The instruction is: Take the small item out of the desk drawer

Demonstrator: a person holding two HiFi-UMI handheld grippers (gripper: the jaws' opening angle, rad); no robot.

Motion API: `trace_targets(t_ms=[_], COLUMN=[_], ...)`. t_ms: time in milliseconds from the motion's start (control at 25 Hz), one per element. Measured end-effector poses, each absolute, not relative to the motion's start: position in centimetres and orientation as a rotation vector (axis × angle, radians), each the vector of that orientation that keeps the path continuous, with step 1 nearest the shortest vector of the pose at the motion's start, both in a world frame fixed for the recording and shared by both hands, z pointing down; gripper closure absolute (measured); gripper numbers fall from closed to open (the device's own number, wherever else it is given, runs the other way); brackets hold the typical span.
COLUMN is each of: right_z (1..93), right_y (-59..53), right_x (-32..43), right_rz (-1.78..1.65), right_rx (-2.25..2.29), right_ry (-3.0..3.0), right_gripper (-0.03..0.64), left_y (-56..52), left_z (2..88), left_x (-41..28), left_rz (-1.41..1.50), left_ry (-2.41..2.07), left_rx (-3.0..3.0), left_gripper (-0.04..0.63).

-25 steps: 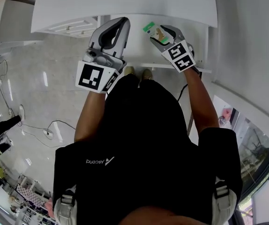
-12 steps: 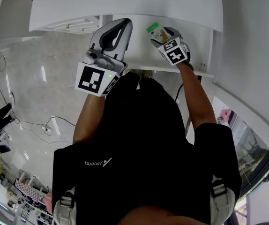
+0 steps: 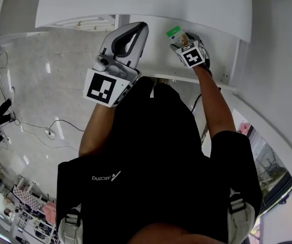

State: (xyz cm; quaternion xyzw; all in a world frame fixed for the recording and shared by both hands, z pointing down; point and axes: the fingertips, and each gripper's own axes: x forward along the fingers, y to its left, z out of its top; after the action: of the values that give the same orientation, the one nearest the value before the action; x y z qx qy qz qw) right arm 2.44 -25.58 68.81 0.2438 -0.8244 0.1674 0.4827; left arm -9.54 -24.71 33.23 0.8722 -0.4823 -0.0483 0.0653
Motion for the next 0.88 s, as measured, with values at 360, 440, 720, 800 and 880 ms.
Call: trace_targets(t_ms=[360,440,720,800,880], right_z=[69.7,69.8,69.4,68.8,68.1], right_y=[-25.8,-26.0,-25.9,-25.7,-25.6], right_x=[2.9,3.1,3.0,2.6,2.3], right_rz=[0.43,0.431,0.412,0.405,0.396], right_rx=[0.592,0.596,0.593,0.589,0.574], right_ry=[-2.001,-2.006,-2.029,-2.037,-2.05], right_gripper=[0.255,0.256,0.264,0.264,0.264], left_y=[-24.5,-24.5,-24.0,-23.9,-23.8], left_z=[33.1,33.3,34.1,33.7,33.4], left_x=[-9.6,-9.5,-9.5,-9.5,-9.5], left_rz=[-0.181,-0.167,-0.132,-0.147,-0.154], left_ry=[-1.456,-1.454,-1.459,-1.454,-1.451], left_rx=[2.63,2.625,2.621,2.63,2.632], left_gripper=[0.597,0.597,0.597,0.597,0.597])
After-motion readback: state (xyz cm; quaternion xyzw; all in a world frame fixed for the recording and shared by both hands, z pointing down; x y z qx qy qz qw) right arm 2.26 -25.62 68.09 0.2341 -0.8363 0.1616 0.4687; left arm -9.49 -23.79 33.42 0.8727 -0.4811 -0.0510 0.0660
